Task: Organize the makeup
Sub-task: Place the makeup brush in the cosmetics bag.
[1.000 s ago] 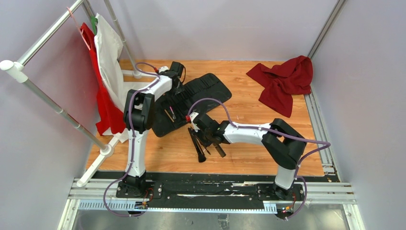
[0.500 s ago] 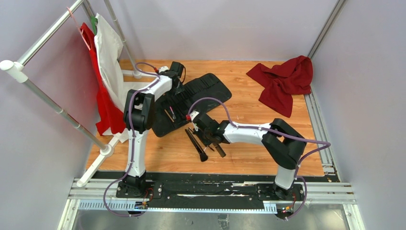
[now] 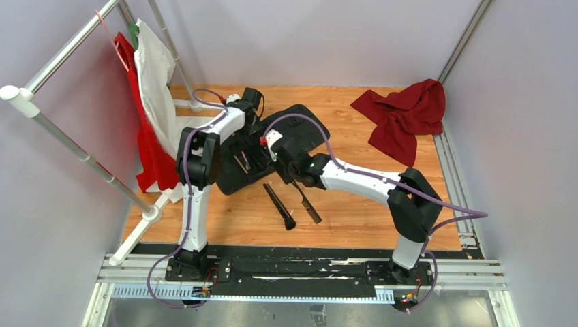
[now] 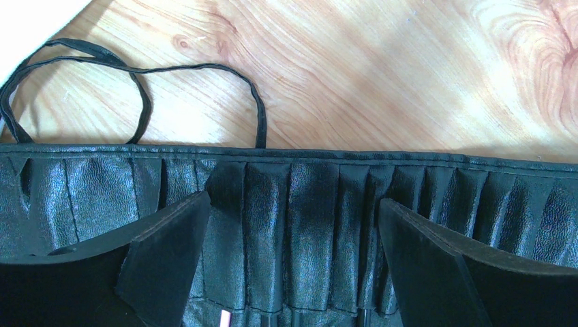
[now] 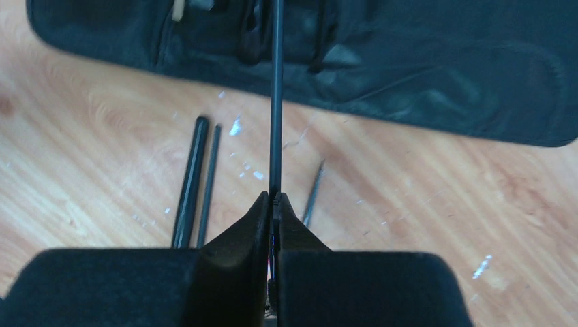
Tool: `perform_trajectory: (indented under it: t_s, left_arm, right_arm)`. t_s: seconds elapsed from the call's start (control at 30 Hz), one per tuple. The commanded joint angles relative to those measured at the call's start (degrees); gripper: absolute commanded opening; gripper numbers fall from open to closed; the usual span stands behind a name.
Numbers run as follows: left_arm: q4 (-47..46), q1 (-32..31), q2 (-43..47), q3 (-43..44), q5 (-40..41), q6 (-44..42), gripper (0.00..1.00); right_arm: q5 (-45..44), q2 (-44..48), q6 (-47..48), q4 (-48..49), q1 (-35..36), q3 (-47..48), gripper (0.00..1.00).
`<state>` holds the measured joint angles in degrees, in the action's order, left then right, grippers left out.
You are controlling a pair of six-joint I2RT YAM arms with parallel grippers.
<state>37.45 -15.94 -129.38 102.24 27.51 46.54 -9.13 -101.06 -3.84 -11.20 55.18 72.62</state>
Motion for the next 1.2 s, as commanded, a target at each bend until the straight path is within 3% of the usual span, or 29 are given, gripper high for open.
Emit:
perform_trajectory:
  t_s: [0.0,0.47,1.17]
  left_arm:
    - [5.38,0.03,-3.15,-0.27,2.43,-0.57,0.98]
    - [5.67,0.04,-3.33,0.12,2.29,-0.75,0.98]
    - [5.77,0.04,-3.33,0.23,2.35,-0.75,0.98]
  right_arm:
    - [-2.86,-0.86,0.94,-1.32,-4.3,4.82,0.01]
    - [5.58,-14.29,0.41,-4.73,-12.71,19.35,0.01]
    - [14.81,-24.41,1.4,-13.9,-14.67,30.62,0.01]
